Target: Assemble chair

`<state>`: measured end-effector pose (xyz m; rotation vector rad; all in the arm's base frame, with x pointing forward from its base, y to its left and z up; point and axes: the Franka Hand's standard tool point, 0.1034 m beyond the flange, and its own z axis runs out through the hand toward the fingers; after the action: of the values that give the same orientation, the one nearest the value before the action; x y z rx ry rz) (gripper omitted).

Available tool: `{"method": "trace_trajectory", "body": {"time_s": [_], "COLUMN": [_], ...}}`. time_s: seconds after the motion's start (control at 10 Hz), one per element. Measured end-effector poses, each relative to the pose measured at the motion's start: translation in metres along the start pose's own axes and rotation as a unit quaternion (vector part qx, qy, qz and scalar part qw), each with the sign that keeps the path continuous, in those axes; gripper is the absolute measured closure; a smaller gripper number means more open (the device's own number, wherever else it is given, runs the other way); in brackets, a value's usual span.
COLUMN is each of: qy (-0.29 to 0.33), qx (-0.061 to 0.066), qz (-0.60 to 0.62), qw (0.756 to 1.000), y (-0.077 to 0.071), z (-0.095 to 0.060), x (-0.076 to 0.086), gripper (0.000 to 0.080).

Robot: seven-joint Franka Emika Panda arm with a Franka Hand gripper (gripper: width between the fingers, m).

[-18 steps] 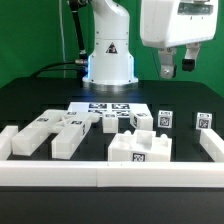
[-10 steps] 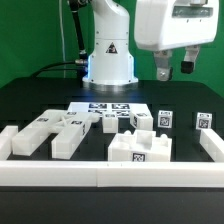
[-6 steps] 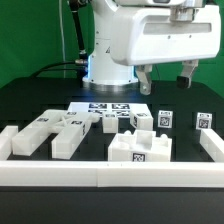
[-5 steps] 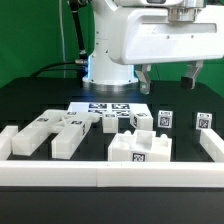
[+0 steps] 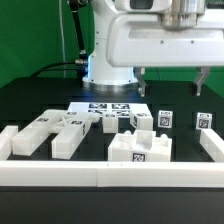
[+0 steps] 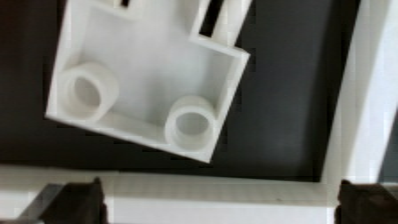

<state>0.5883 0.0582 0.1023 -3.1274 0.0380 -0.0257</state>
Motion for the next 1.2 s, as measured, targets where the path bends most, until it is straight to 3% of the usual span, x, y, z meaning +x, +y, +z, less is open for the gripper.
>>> {"method": "trace_trajectory", "body": {"time_s": [0.3,0.7,1.2], "qy": [-0.002,0.002,-0.008], "qx": [0.009,0.016,0.015], "qz": [0.093,0.103,0.081], "qw": [0.996,0.995,0.997], "y": [-0.005,-0.009,-0.007], "z": [0.022,0.056,0.075], "x": [-0.002,-0.008,-0.014], "gripper": [0.0150,0.0150,0.0150]}}
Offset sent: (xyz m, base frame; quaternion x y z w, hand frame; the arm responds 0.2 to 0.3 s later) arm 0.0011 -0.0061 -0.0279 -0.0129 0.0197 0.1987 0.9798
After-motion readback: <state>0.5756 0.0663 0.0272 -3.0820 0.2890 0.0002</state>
